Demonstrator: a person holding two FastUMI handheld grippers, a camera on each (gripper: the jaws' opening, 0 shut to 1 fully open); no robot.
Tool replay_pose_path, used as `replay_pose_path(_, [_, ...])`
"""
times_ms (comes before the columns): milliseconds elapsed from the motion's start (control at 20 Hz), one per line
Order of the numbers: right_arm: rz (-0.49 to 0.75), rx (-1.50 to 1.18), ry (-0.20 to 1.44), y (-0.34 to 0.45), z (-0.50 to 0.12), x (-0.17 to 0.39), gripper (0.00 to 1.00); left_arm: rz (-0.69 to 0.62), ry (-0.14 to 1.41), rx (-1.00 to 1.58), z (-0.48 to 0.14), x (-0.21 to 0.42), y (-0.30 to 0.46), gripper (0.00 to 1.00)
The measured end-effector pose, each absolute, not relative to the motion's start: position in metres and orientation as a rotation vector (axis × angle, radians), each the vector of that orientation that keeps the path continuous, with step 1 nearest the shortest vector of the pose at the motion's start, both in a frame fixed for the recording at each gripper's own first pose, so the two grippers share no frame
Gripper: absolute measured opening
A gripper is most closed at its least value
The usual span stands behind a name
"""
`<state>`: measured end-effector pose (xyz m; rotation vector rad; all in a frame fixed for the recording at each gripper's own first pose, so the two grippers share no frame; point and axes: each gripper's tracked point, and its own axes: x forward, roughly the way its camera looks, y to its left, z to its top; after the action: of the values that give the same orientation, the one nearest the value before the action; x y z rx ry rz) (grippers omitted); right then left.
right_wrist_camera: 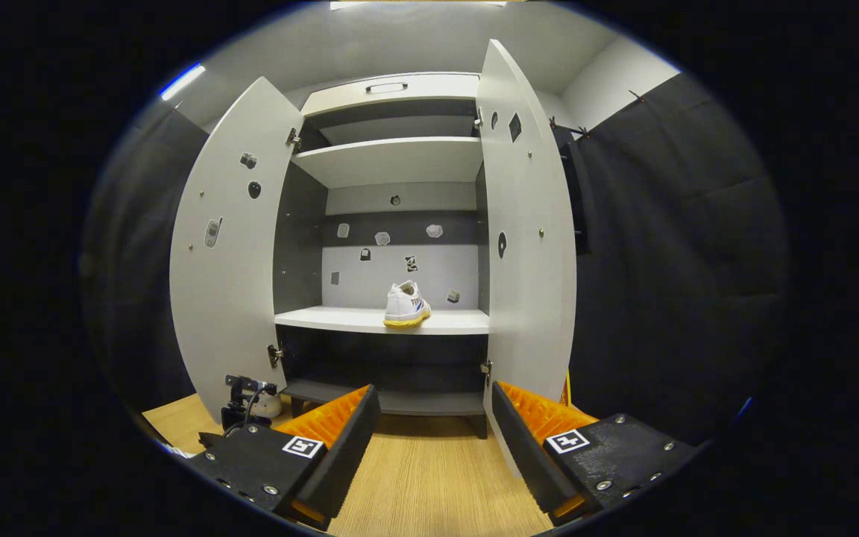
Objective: Grab one shoe with the right hand and put it into the shoe cabinet, grab the other shoe with the left hand and put it into the shoe cabinet; then close the right door with the right hand and the left door with the left hand.
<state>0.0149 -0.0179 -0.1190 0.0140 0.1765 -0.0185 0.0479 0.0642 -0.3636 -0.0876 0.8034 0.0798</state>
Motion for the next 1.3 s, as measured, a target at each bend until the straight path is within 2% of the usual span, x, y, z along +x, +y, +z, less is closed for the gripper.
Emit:
replay_pose_path(200, [-0.015, 0.003, 0.170, -0.016, -0.120, 0.016, 0.93, 0.034, 0.659, 0.004, -0.256, 0.024, 0.038, 0.10])
replay_pose_path(400, [-0.011, 0.001, 0.162, -0.011, -0.121, 0.016, 0.93, 0.023, 0.482, -0.040, -0.126, 0.039, 0.019, 0.10])
replay_pose_path(600, [-0.004, -0.005, 0.158, -0.007, -0.119, 0.012, 0.93, 0.020, 0.340, -0.052, -0.020, 0.072, 0.021, 0.10])
replay_pose_path(700, [-0.011, -0.002, 0.150, -0.007, -0.117, 0.008, 0.93, 0.025, 0.313, -0.082, 0.002, 0.080, 0.026, 0.10])
replay_pose_path(750, [-0.018, 0.001, 0.146, -0.008, -0.115, 0.006, 0.93, 0.026, 0.317, -0.107, 0.002, 0.066, 0.031, 0.10])
replay_pose_path(900, [-0.040, 0.008, 0.138, -0.014, -0.112, 0.000, 0.93, 0.054, 0.353, -0.083, -0.002, 0.081, 0.040, 0.10])
replay_pose_path(1300, [-0.117, 0.029, 0.156, -0.037, -0.112, -0.008, 0.93, 0.116, 0.610, -0.052, -0.030, 0.082, 0.050, 0.10])
